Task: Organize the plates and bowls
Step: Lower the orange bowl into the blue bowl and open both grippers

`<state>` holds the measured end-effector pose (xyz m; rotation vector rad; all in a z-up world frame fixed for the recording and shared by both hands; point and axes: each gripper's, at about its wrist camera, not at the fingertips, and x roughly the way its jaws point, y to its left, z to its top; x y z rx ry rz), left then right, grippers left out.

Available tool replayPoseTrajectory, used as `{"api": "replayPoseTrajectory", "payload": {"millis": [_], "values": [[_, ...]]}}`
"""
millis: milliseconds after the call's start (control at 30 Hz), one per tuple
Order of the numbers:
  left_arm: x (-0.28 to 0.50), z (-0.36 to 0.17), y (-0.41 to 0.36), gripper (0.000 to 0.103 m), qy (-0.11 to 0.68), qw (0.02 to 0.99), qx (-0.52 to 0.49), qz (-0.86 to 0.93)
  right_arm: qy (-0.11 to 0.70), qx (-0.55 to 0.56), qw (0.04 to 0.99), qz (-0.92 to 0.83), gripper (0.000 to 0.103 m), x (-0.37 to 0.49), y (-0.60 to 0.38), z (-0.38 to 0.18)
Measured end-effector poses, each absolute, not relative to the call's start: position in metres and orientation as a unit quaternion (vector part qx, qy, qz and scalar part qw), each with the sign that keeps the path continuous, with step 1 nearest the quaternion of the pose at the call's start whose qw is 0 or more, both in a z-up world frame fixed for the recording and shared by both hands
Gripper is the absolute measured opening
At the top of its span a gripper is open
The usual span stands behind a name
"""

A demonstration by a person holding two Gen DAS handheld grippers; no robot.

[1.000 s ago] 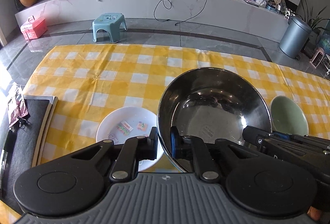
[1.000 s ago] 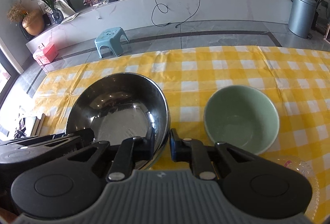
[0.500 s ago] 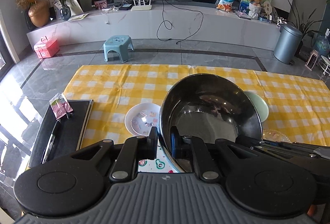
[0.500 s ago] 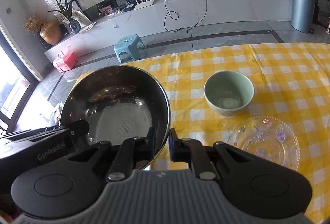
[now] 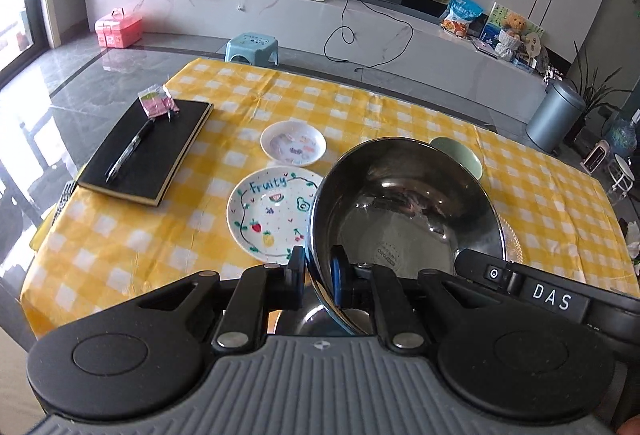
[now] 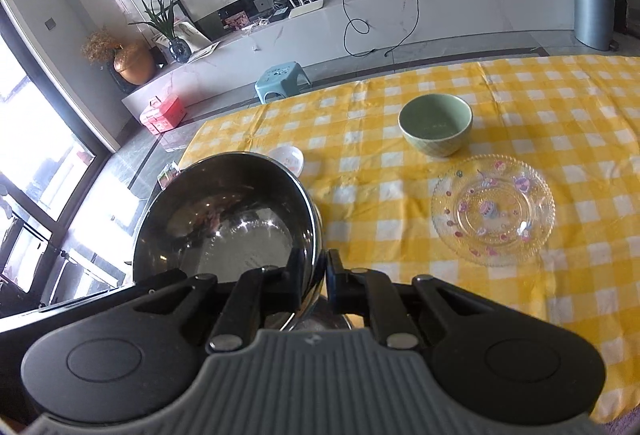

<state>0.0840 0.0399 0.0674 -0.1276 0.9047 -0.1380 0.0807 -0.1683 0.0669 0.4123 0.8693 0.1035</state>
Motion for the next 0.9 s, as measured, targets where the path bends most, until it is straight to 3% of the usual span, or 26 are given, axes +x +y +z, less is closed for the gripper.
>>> {"api": "replayPoseTrajectory", "payload": {"millis": [900], "values": [[0.057, 0.008, 0.060, 0.016, 0.506, 0.852, -0.122, -0.047, 0.493, 0.193, 0.847, 0.039, 0.008, 0.068, -0.165, 0.020]]}}
